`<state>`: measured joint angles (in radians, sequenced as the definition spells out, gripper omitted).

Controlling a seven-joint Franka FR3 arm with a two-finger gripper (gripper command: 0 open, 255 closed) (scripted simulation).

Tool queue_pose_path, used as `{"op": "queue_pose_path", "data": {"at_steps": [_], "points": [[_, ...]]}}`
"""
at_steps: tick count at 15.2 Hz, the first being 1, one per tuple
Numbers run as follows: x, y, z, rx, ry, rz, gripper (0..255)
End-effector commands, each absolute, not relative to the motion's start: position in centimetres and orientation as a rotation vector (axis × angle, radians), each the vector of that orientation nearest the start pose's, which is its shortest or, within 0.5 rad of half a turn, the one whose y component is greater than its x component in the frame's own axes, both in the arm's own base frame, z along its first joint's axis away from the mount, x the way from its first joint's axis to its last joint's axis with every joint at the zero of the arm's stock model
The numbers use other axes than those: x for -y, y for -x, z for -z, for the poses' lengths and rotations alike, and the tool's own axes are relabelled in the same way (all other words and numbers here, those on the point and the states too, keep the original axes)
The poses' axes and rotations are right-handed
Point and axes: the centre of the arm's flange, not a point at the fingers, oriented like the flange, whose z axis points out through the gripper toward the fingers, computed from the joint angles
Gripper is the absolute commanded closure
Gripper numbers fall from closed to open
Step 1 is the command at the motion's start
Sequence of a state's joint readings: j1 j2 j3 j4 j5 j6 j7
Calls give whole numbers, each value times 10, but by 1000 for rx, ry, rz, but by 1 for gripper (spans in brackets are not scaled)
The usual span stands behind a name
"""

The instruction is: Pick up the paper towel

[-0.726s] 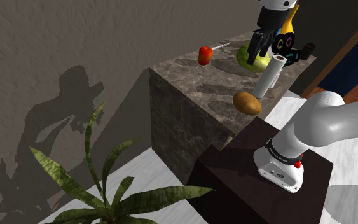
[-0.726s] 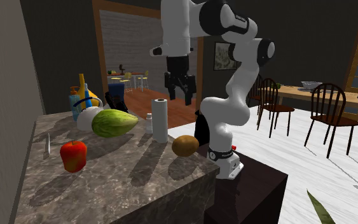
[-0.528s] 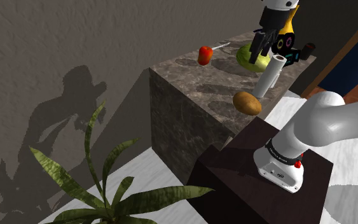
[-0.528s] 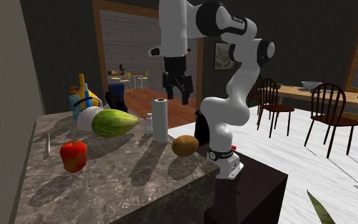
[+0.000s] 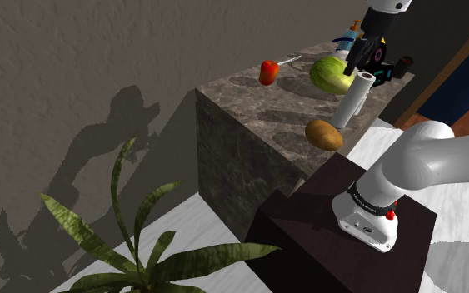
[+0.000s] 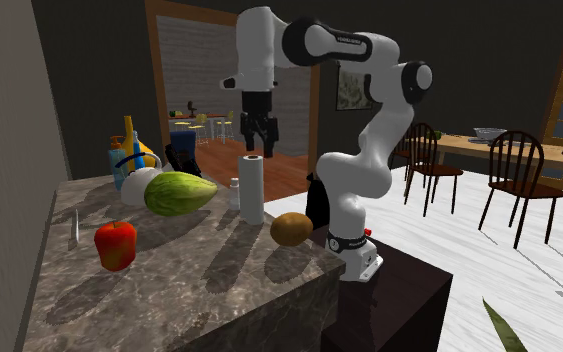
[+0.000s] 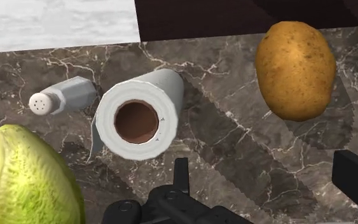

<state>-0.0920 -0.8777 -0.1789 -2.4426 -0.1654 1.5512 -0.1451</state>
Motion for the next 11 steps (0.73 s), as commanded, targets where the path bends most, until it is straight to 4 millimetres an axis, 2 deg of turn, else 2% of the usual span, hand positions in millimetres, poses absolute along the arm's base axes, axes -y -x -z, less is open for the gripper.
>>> {"op": "queue_pose_path", "data": {"at_steps": [1, 5, 6, 11], "points": [[134, -258, -567, -107, 3164, -16, 0], [186, -246, -564, -128, 3163, 34, 0], [192, -245, -564, -131, 3163, 39, 0], [192, -245, -537, -131, 3163, 39, 0]]}}
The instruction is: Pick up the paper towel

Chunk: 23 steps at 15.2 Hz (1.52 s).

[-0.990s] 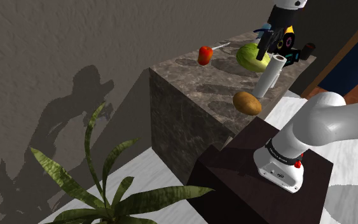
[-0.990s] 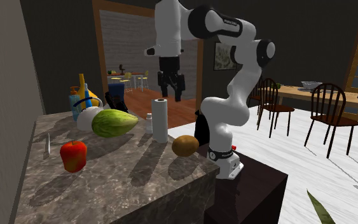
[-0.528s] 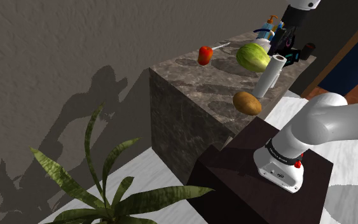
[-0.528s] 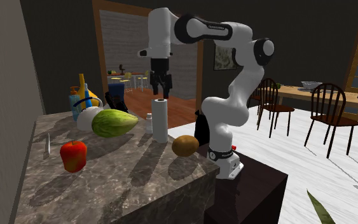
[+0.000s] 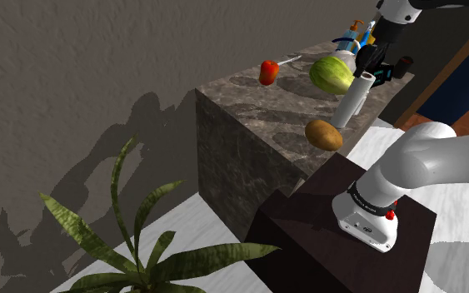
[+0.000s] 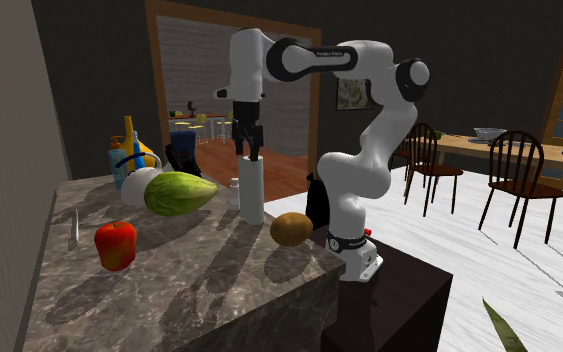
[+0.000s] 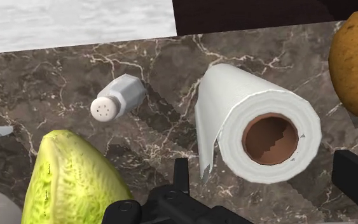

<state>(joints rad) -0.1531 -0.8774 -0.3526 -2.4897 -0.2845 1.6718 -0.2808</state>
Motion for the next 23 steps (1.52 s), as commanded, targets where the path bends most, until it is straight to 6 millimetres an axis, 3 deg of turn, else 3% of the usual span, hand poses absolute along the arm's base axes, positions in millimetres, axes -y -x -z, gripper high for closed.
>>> {"op": "queue_pose_path", "data": {"at_steps": [1, 4, 5, 14, 23], "points": [[192, -245, -532, -131, 3163, 39, 0], [192, -245, -524, -131, 3163, 40, 0], [192, -245, -524, -131, 3163, 40, 255], [192, -245, -524, -131, 3163, 39, 255], [192, -245, -571, -131, 3163, 39, 255]]}}
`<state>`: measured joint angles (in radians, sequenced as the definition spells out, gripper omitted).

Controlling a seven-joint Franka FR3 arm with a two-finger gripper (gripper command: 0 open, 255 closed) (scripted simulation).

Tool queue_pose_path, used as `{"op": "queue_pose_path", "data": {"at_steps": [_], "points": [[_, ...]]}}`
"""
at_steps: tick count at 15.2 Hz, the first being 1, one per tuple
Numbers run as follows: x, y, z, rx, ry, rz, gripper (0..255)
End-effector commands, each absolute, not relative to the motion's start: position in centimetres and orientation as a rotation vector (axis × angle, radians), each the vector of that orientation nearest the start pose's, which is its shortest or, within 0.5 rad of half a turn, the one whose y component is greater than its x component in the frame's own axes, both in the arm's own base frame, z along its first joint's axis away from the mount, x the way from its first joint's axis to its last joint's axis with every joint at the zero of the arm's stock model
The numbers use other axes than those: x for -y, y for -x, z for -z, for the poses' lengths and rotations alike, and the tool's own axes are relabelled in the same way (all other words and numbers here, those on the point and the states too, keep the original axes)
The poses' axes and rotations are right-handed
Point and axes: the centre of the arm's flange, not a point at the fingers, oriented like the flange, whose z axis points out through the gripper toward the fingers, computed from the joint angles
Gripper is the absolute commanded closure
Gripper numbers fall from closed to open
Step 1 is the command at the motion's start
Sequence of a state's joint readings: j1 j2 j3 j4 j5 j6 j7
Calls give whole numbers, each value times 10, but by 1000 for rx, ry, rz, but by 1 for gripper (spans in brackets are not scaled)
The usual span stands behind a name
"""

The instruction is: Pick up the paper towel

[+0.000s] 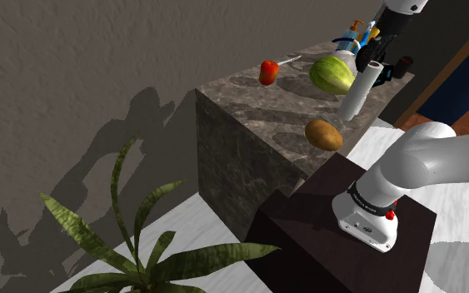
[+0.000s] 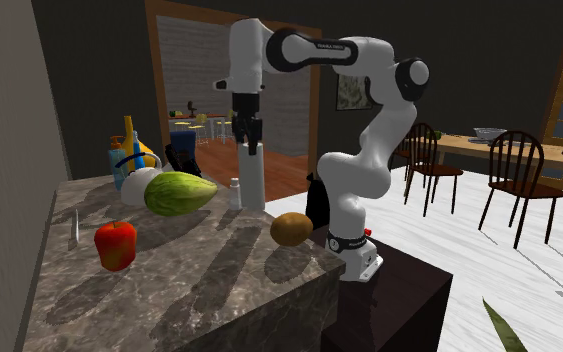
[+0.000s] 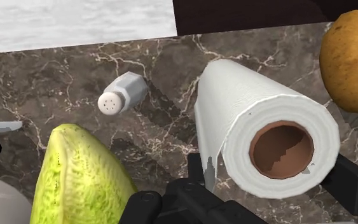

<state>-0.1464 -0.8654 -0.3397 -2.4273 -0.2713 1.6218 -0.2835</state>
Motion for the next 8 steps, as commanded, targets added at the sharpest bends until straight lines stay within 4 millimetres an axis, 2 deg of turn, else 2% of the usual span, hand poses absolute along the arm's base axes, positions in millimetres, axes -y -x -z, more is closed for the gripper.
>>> {"op": "queue_pose_path", "data": {"at_steps": [1, 6, 8], "points": [[192, -245, -577, -131, 3163, 39, 255], [192, -245, -603, -131, 3163, 39, 255], [192, -245, -604, -131, 3163, 40, 255]]}}
